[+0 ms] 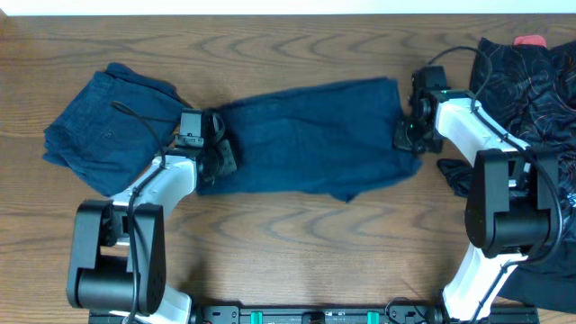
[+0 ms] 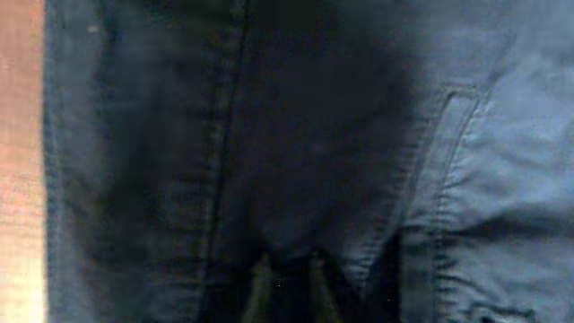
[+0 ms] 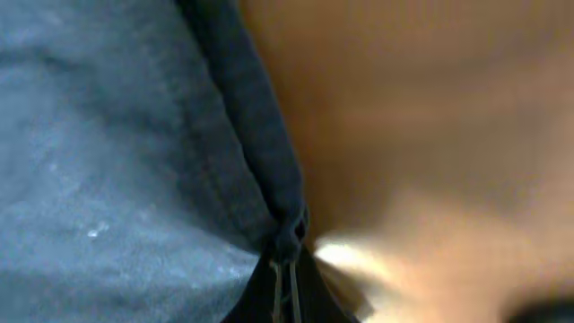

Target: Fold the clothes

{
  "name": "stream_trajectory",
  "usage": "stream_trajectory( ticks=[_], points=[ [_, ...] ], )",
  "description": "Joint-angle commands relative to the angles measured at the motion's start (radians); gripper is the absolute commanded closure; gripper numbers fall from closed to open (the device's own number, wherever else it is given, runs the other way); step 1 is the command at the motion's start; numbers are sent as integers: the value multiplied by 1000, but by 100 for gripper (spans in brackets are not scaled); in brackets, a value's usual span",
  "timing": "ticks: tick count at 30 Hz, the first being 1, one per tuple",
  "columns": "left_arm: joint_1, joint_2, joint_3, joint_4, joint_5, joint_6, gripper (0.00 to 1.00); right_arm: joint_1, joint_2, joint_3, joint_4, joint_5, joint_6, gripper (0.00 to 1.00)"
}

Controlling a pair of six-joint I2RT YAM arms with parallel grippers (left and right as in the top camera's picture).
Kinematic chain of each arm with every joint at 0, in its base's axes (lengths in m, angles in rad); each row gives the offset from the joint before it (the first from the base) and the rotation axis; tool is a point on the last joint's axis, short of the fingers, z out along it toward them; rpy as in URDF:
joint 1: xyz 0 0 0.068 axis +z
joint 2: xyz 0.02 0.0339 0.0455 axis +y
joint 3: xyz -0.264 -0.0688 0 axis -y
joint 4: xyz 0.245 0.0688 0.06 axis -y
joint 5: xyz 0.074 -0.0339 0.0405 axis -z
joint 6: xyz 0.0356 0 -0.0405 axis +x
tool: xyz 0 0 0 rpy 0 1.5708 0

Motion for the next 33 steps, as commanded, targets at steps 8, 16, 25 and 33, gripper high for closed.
stream_trajectory(
  ticks=[8, 16, 25, 33],
  points=[
    [0, -198, -33, -123, 20, 81, 57, -5, -71, -48, -88, 84, 112, 97],
    [0, -301, -33, 54, -112, 69, 38, -8, -233, -39, 224, 30, -19, 24],
    [1, -180, -33, -31, -112, 58, 26, -3, -228, -39, 150, -79, -76, 75],
    [48, -156, -34, -76, -80, 76, 2, 50, -228, -39, 26, -306, -207, 73]
  ],
)
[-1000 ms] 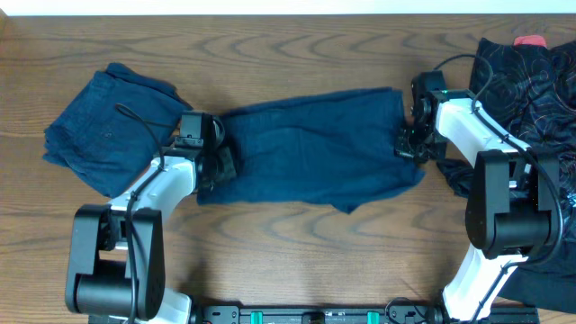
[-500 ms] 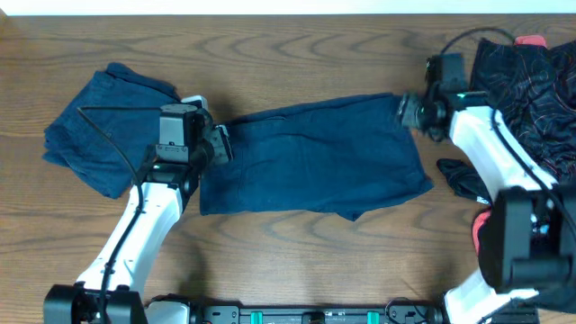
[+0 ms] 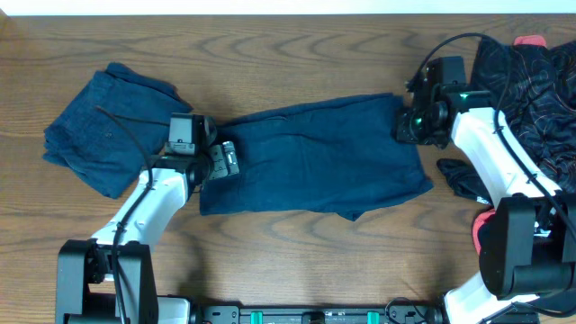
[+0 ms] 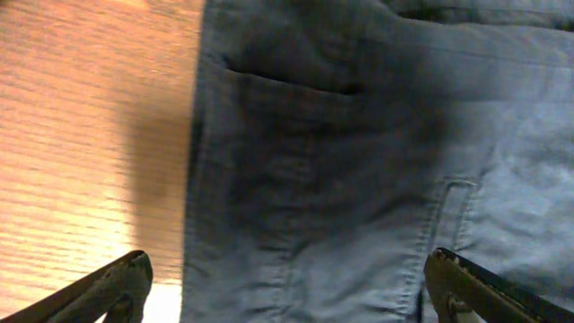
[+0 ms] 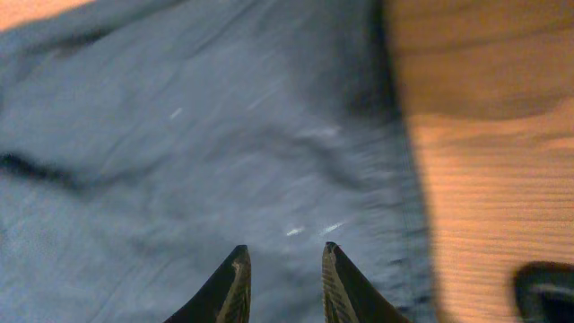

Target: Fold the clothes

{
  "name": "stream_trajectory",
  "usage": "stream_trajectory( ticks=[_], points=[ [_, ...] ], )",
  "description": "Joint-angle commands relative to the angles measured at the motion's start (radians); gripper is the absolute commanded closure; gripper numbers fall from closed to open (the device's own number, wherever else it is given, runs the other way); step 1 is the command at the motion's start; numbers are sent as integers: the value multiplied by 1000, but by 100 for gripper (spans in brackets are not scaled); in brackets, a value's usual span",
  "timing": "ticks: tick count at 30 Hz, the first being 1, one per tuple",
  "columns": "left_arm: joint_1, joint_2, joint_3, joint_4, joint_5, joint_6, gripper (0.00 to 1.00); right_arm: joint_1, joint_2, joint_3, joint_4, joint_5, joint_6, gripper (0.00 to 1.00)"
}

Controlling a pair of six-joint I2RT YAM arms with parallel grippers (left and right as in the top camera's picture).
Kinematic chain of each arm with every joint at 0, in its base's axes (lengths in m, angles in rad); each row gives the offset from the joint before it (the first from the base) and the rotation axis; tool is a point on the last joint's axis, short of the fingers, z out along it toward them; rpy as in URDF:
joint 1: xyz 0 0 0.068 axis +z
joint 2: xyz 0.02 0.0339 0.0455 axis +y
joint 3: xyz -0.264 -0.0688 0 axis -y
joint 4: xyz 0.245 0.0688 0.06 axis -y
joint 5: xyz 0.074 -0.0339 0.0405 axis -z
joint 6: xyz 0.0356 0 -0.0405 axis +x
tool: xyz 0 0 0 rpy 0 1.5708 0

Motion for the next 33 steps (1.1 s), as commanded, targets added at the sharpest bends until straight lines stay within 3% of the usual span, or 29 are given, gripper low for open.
stream_trajectory(
  ticks=[1, 9, 14, 17, 20, 21, 22, 33],
  points=[
    [31, 12, 3, -14, 36, 25, 2, 44, 7, 0, -18, -89, -53, 73],
    [52, 117, 3, -13, 171, 26, 1, 131, 7, 0, -26, -89, -47, 73],
    [52, 187, 3, -6, 280, 41, 14, 179, 7, 0, -54, -104, -40, 73],
    [52, 193, 4, -6, 335, 63, 40, 220, 7, 0, -63, -103, -40, 74],
    [53, 189, 4, -6, 335, 62, 94, 251, 8, 0, -59, -103, -40, 88],
    [55, 186, 4, -6, 335, 62, 94, 260, 10, -1, -58, -103, -40, 97],
    [55, 179, 4, -7, 335, 61, 94, 267, 13, -1, -58, -103, -40, 99],
    [55, -24, 97, -157, 328, 10, 94, 318, 138, -9, -31, -171, -48, 99]
  ],
)
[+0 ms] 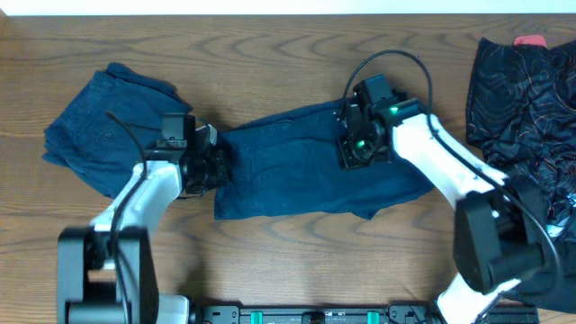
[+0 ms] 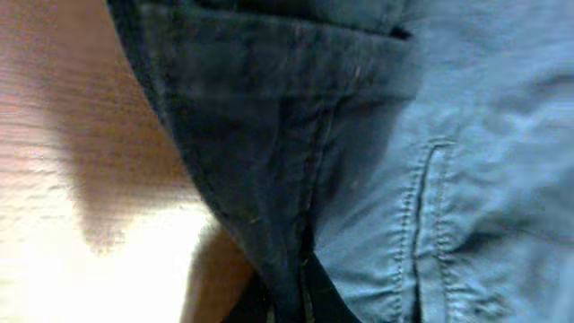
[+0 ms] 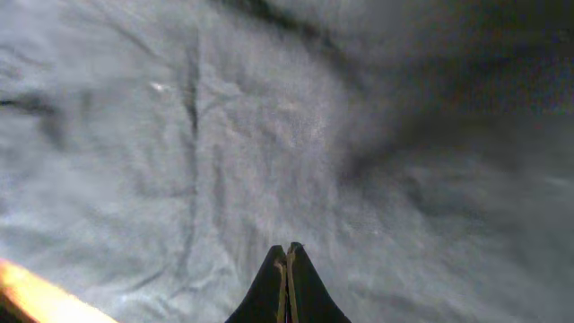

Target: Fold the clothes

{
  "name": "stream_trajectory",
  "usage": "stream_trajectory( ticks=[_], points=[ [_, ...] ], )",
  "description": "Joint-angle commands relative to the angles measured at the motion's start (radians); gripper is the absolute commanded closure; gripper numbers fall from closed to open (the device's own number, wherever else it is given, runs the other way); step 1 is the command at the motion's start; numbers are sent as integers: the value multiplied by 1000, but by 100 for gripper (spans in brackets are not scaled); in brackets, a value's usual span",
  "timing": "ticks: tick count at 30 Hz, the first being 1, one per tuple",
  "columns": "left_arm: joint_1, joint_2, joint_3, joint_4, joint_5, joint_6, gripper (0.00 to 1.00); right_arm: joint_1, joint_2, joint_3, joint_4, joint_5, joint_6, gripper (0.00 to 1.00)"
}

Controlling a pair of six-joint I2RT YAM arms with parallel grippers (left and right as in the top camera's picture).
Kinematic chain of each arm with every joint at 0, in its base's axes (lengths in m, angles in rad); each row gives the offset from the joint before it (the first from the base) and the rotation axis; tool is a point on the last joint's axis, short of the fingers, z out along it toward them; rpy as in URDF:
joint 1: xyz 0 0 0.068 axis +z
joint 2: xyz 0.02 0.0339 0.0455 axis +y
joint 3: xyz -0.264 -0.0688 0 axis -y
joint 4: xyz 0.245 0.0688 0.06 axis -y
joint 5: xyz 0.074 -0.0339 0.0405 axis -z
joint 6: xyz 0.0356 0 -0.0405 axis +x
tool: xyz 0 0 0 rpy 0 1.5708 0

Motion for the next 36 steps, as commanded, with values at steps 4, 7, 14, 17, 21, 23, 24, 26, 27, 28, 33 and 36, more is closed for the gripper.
stream_trajectory(
  ticks=[4, 7, 14, 17, 21, 23, 24, 26, 27, 28, 33, 36],
  points=[
    [-1, -109, 111, -123, 15, -50, 94, 74, 113, -9, 31, -102, -22, 99],
    [-1, -137, 146, -164, 14, -50, 94, 116, 161, -9, 44, -134, -10, 99],
    [-1, -159, 272, -202, 59, -62, 94, 236, 246, -9, 164, -275, 35, 99],
    [-1, -164, 333, -201, 85, -97, 94, 277, 257, -9, 237, -275, 78, 99],
    [-1, -170, 396, -204, 93, -117, 94, 309, 257, -9, 327, -274, 92, 99],
    [-1, -173, 403, -204, 93, -117, 94, 316, 257, -8, 359, -266, 92, 99],
    [-1, -173, 403, -210, 92, -117, 94, 317, 257, -7, 365, -261, 92, 99],
    [-1, -172, 403, -232, 92, -117, 94, 312, 256, 1, 360, -241, 91, 99],
    [-1, -171, 403, -244, 92, -117, 94, 303, 253, 9, 344, -232, 91, 99],
    [-1, -171, 403, -254, 91, -116, 94, 292, 247, 18, 321, -219, 90, 99],
    [-1, -171, 403, -264, 77, -78, 94, 215, 174, 82, 142, -84, 58, 99],
    [-1, -171, 403, -267, 37, -78, 94, 151, 106, 104, 40, 39, 26, 98]
  ],
)
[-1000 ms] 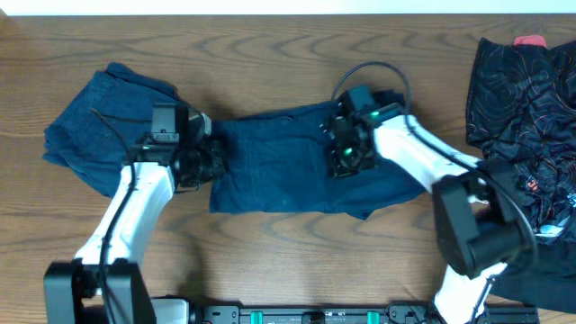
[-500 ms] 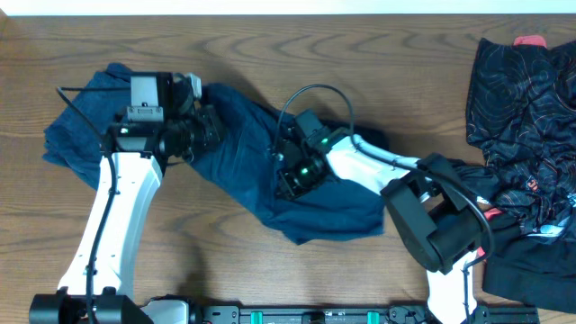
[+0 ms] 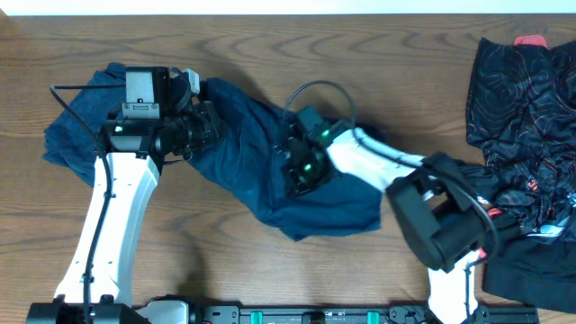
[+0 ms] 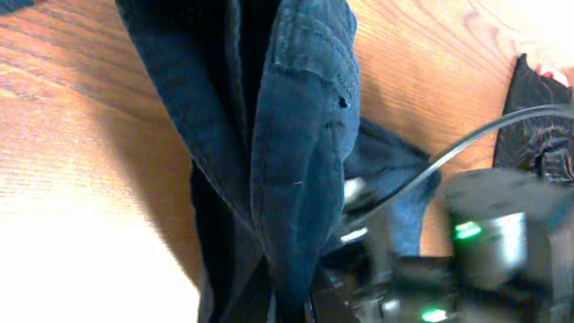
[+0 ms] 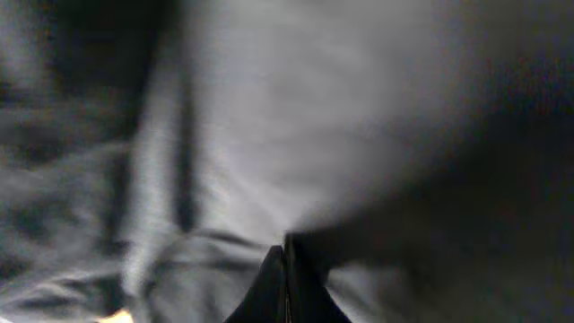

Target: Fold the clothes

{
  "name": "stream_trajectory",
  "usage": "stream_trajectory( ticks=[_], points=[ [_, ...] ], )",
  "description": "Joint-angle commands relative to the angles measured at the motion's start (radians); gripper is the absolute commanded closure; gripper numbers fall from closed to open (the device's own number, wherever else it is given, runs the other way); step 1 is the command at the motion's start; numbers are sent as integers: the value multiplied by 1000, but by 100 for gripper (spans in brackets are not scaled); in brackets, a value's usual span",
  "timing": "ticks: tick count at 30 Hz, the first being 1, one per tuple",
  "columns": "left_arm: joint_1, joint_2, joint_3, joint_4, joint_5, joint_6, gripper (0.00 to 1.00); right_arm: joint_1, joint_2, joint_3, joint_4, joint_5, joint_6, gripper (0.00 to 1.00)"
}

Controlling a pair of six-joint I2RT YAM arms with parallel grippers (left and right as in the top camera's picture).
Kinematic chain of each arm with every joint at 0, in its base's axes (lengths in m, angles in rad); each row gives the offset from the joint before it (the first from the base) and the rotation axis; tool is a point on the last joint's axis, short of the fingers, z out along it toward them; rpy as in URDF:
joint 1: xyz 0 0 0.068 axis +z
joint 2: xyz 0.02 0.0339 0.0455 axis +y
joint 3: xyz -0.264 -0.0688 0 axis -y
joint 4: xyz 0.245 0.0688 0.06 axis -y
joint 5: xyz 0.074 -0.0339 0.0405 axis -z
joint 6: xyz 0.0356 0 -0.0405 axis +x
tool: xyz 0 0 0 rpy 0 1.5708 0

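Note:
A dark blue pair of shorts (image 3: 315, 202) lies crumpled in the middle of the table. Its left end is lifted and hangs from my left gripper (image 3: 203, 123), which is shut on the cloth's edge (image 4: 300, 161); the fingers (image 4: 289, 303) barely show under the fabric. My right gripper (image 3: 301, 171) is shut, its tips (image 5: 285, 285) pressed down onto the middle of the shorts, with blurred blue cloth (image 5: 269, 117) filling that view.
A second, folded blue garment (image 3: 67, 135) lies at the far left, partly under my left arm. A heap of black patterned clothes (image 3: 526, 99) covers the right edge. The right arm's cable (image 3: 310, 90) loops over the shorts.
My left gripper has risen and moved up and right with the shorts' left end, pulling it off the table. My right gripper, still shut, has shifted left on the cloth. The shorts are now bunched.
Both grippers were shut on opposite ends of the flat-spread shorts. Then both were open, the shorts lying flat. Then the left was shut on the left edge and the right shut over the middle. Now the left end is raised toward the right.

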Motion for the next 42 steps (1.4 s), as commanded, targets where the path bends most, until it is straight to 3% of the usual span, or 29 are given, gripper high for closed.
stream_trajectory(
  ticks=[1, 8, 20, 33, 42],
  points=[
    [0, -19, 33, 0, -29, 19, 94, -82, -104, 38, -63, 197, -44, 98],
    [0, -19, 33, 0, -29, 19, 94, -206, -118, 25, -245, 357, -109, 99],
    [-56, -19, 33, 18, -27, 9, 94, -244, -65, -104, -194, 447, -110, 99],
    [-382, 12, 33, 235, -45, -270, 94, -235, -65, -124, -192, 446, -110, 99],
    [-548, 98, 33, 288, -134, -324, 94, -227, -65, -124, -201, 446, -110, 99]
  ],
)
